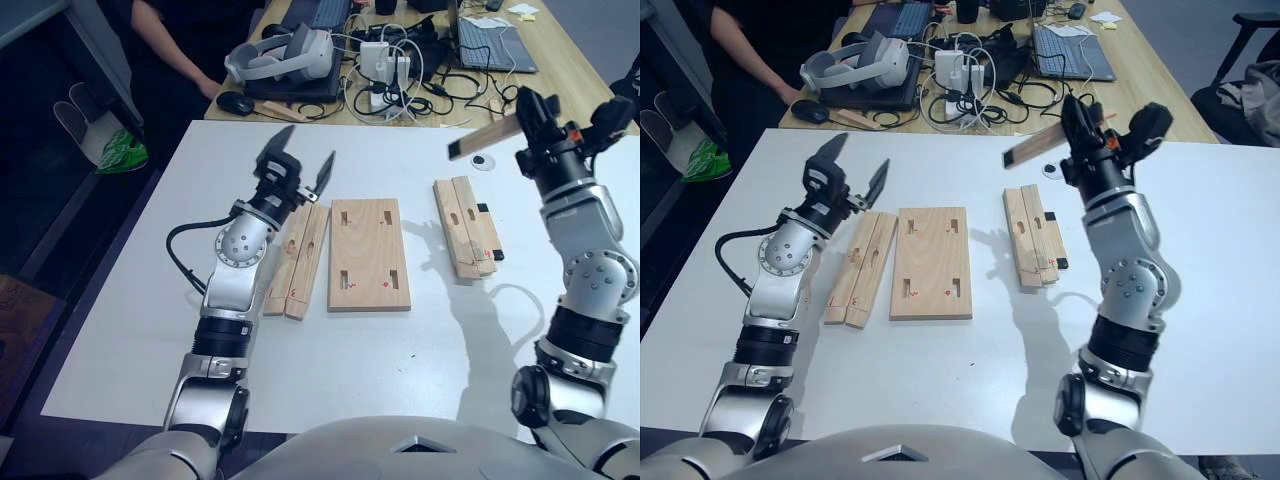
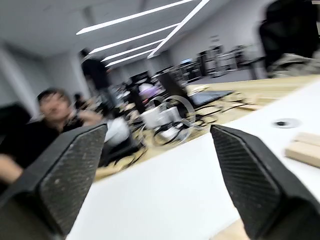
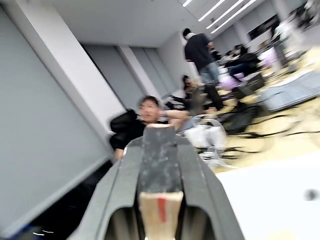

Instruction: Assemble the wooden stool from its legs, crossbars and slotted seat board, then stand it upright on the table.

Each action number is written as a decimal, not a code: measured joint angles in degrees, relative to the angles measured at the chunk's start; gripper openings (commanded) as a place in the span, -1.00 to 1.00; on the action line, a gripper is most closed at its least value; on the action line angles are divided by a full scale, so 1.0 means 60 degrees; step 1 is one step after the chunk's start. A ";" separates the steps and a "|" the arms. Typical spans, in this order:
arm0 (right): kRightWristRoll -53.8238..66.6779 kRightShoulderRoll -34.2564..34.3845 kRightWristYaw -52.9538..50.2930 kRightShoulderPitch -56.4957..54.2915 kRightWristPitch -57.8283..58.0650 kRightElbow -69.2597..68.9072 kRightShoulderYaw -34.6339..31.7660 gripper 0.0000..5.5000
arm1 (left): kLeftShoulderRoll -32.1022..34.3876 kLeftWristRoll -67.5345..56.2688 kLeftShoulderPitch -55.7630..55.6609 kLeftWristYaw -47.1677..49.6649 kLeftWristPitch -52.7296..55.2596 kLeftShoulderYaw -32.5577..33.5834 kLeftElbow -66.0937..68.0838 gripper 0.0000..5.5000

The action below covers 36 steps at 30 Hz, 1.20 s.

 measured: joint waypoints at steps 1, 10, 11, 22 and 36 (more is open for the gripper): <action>-0.0236 -0.0239 0.0196 0.0310 -0.0052 0.0257 -0.0045 -0.86 | -0.0115 -0.0368 0.0047 0.0035 0.0416 0.0208 0.0054 0.43; -0.1657 -0.0330 0.0828 0.0972 -0.1090 0.2201 -0.0156 -0.86 | -0.0677 -0.1032 0.0423 0.0342 0.1767 0.0542 0.0230 0.43; -0.1994 -0.0333 0.0818 0.0973 -0.1275 0.2275 -0.0010 -0.86 | -0.0678 -0.1032 0.0489 0.0359 0.1822 0.0545 0.0229 0.43; -0.4793 0.0688 0.0053 0.0417 -0.1833 0.1290 0.2900 -0.86 | -0.0667 -0.1009 0.0566 0.0434 0.1923 0.0556 0.0560 0.43; -0.7262 0.1745 -0.1906 -0.0013 -0.1173 0.1675 0.3940 -0.86 | -0.0652 -0.1172 0.0479 0.0355 0.2170 0.0734 0.0879 0.43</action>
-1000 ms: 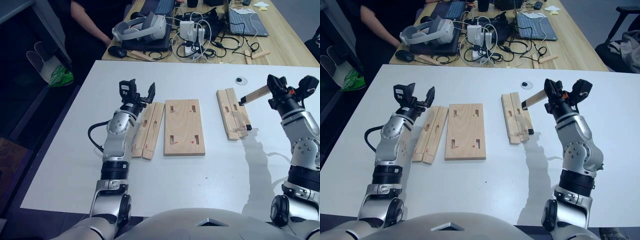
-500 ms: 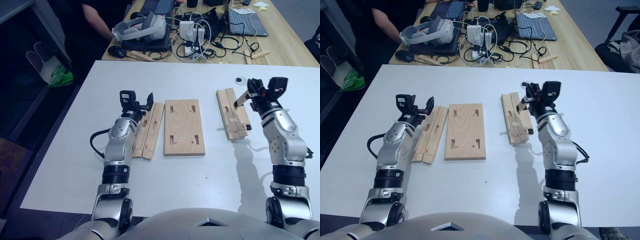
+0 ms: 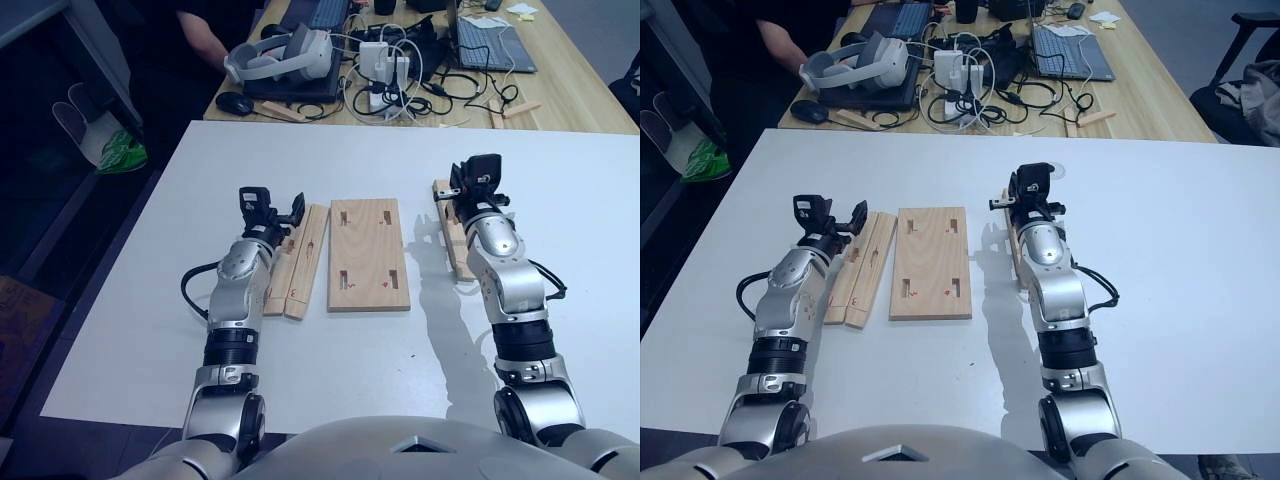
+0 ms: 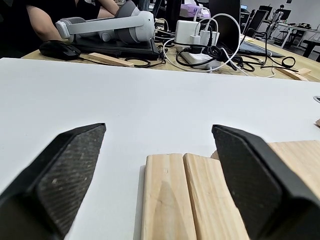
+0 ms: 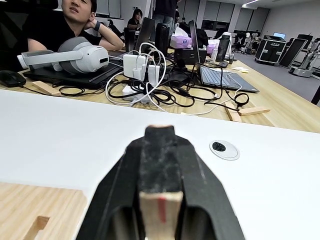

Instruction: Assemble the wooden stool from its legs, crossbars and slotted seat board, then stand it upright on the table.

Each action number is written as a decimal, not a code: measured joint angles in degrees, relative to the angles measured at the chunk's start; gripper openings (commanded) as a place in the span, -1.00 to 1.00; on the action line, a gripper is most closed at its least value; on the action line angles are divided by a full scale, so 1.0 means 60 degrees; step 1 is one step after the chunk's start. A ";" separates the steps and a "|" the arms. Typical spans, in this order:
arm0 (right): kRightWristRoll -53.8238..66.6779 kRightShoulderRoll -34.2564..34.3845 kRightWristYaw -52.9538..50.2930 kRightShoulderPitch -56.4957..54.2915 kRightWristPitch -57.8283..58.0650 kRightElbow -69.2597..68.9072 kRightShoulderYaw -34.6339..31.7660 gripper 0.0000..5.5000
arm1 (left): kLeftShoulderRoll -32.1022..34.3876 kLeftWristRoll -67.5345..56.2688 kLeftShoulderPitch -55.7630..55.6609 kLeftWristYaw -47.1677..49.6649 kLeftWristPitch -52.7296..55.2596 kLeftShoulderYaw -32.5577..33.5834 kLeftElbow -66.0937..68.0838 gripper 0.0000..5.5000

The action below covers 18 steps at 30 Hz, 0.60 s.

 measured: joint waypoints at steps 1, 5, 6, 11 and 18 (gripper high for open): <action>-0.0058 -0.0016 0.0001 -0.0001 -0.0015 0.0022 -0.0019 -0.86 | 0.0000 0.0000 0.0000 0.0000 0.0003 0.0000 0.0000 0.43; -0.0295 -0.0197 0.0007 -0.0048 -0.0232 0.0570 -0.0249 -0.86 | -0.0001 -0.0001 0.0000 0.0001 0.0011 -0.0001 -0.0001 0.43; -0.0302 -0.0244 0.0018 -0.0060 -0.0300 0.0710 -0.0325 -0.86 | -0.0001 -0.0001 0.0000 0.0001 0.0012 -0.0001 -0.0001 0.43; -0.0407 -0.0238 0.0059 -0.0172 -0.0635 0.1082 -0.0389 -0.86 | -0.0003 -0.0001 0.0000 0.0012 0.0020 -0.0002 -0.0003 0.43; -0.0597 -0.0186 0.0049 -0.0190 -0.0811 0.0931 -0.0384 -0.86 | -0.0006 -0.0001 0.0001 0.0014 0.0092 -0.0008 -0.0029 0.43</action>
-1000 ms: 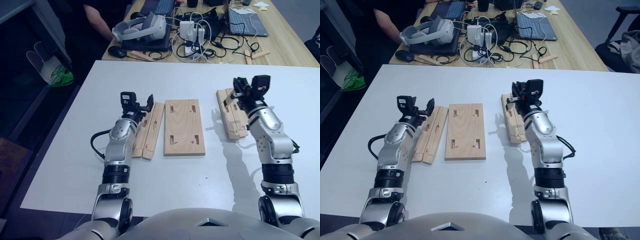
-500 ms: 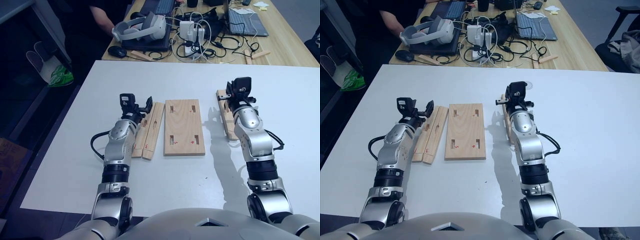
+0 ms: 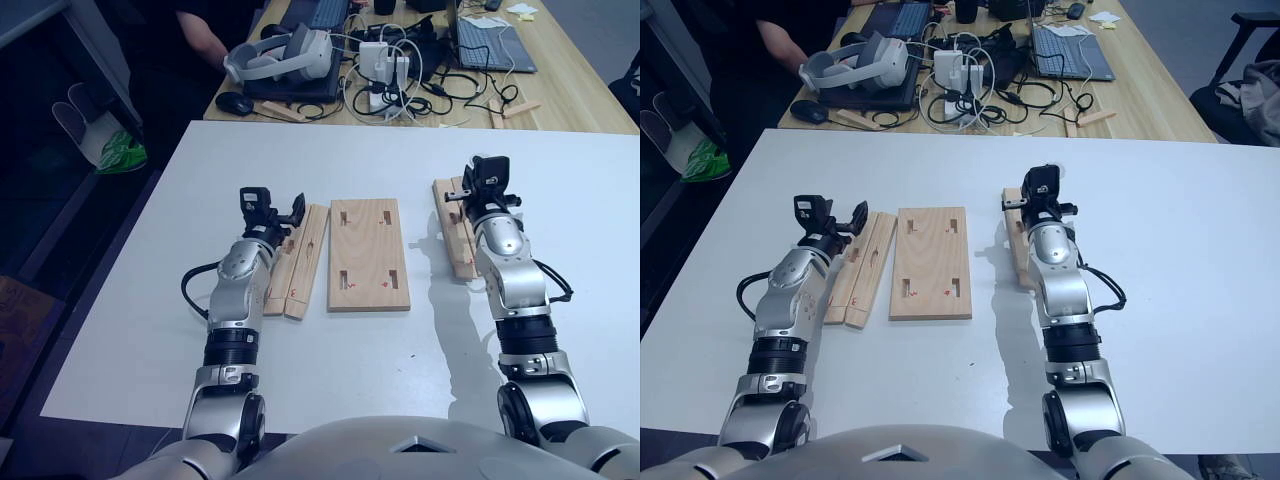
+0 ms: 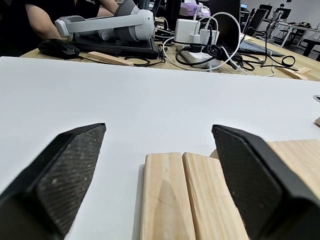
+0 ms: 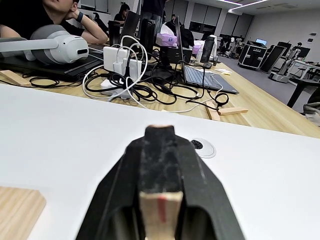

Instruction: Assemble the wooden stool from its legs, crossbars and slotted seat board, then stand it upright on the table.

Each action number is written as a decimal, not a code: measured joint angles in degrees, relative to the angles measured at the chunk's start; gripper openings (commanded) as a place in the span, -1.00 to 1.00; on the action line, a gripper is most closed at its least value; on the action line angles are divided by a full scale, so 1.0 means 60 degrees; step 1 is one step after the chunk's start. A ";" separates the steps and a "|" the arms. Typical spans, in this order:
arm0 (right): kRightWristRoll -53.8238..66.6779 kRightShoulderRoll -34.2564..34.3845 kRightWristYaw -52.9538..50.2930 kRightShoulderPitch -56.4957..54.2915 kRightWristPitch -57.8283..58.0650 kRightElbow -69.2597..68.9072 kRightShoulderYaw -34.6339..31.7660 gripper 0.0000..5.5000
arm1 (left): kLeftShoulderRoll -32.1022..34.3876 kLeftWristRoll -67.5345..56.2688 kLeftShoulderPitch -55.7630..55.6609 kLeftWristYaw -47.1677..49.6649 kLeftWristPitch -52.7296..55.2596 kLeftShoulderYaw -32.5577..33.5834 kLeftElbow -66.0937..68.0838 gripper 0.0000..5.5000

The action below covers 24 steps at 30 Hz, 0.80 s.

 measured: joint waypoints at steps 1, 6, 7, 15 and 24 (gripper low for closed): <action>-0.0041 0.0011 -0.0001 -0.0029 0.0009 -0.0086 0.0000 -0.86 | 0.0000 0.0000 0.0000 -0.0003 0.0001 0.0000 0.0000 0.43; -0.0063 0.0097 0.0001 -0.0076 0.0143 -0.0365 0.0022 -0.86 | 0.0000 0.0000 0.0000 -0.0009 0.0008 -0.0007 0.0001 0.43; -0.0064 0.0122 0.0002 -0.0076 0.0144 -0.0365 0.0024 -0.86 | 0.0000 0.0000 0.0000 -0.0009 0.0008 -0.0009 0.0001 0.43; -0.0030 0.0248 0.0022 -0.0072 0.0317 -0.0290 -0.0011 -0.86 | 0.0002 0.0002 0.0000 -0.0031 0.0008 -0.0019 0.0002 0.43; -0.0016 0.0362 0.0143 -0.0010 0.0324 -0.0081 -0.0209 -0.86 | 0.0035 0.0001 0.0010 -0.0145 0.0098 -0.0054 -0.0035 0.43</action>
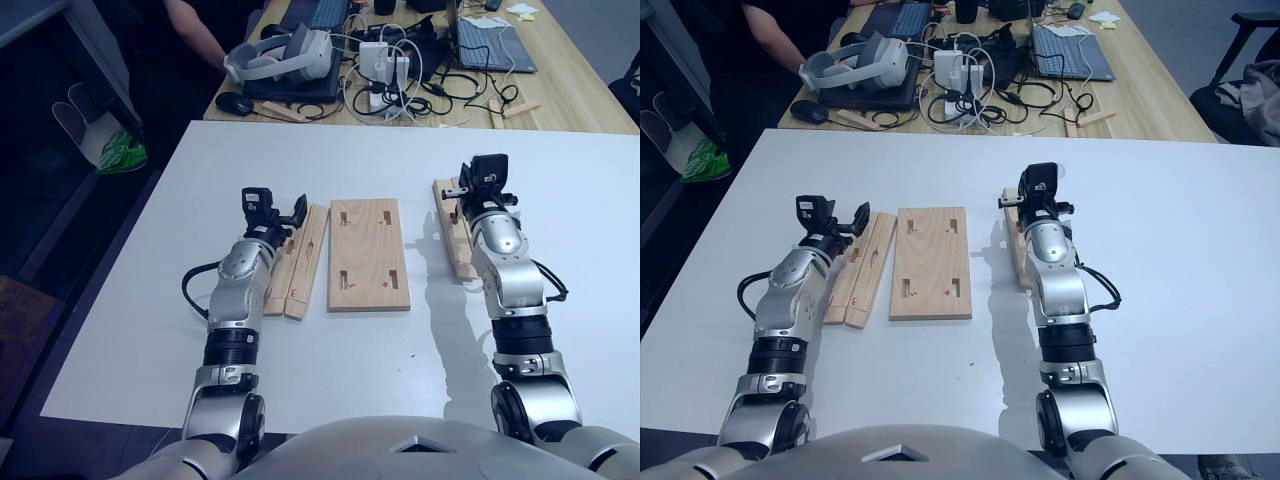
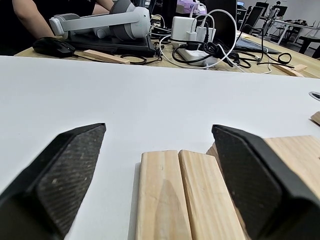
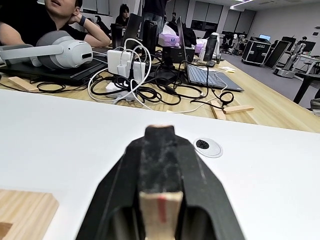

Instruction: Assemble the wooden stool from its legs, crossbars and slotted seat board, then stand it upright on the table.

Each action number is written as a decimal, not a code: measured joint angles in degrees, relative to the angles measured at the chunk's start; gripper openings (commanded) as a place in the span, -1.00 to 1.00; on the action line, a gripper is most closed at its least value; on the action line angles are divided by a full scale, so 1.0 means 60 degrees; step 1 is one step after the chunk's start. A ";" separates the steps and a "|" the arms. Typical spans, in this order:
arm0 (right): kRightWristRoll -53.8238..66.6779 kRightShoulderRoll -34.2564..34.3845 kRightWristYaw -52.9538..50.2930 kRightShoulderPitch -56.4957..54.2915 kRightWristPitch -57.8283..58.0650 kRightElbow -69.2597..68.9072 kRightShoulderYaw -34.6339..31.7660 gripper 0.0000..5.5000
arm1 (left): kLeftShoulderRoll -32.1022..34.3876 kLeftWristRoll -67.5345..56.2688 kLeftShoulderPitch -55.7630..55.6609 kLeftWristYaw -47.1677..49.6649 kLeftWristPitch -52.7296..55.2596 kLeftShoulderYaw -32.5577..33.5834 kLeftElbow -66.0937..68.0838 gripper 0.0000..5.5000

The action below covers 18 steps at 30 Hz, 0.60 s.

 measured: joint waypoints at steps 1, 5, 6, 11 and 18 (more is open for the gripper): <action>-0.0001 0.0020 -0.0001 0.0035 0.0000 0.0074 -0.0006 -0.86 | 0.0013 -0.0001 0.0008 -0.0017 0.0019 0.0000 -0.0036 0.43; 0.0005 0.0132 -0.0018 0.0068 -0.0039 0.0085 -0.0160 -0.86 | 0.0110 -0.0001 0.0014 -0.0089 0.0050 0.0002 -0.0108 0.43; 0.0007 0.0158 -0.0018 0.0081 -0.0064 0.0085 -0.0175 -0.86 | 0.0124 0.0000 0.0014 -0.0092 0.0056 0.0001 -0.0124 0.43; 0.0226 0.0333 0.0075 0.0211 -0.0361 0.0088 -0.0283 -0.86 | 0.0152 -0.0001 0.0014 -0.0091 0.0104 0.0001 -0.0124 0.43; 0.0341 0.0451 0.0216 0.0217 -0.0344 0.0072 -0.0350 -0.86 | 0.0154 0.0000 0.0014 -0.0090 0.0112 0.0001 -0.0122 0.43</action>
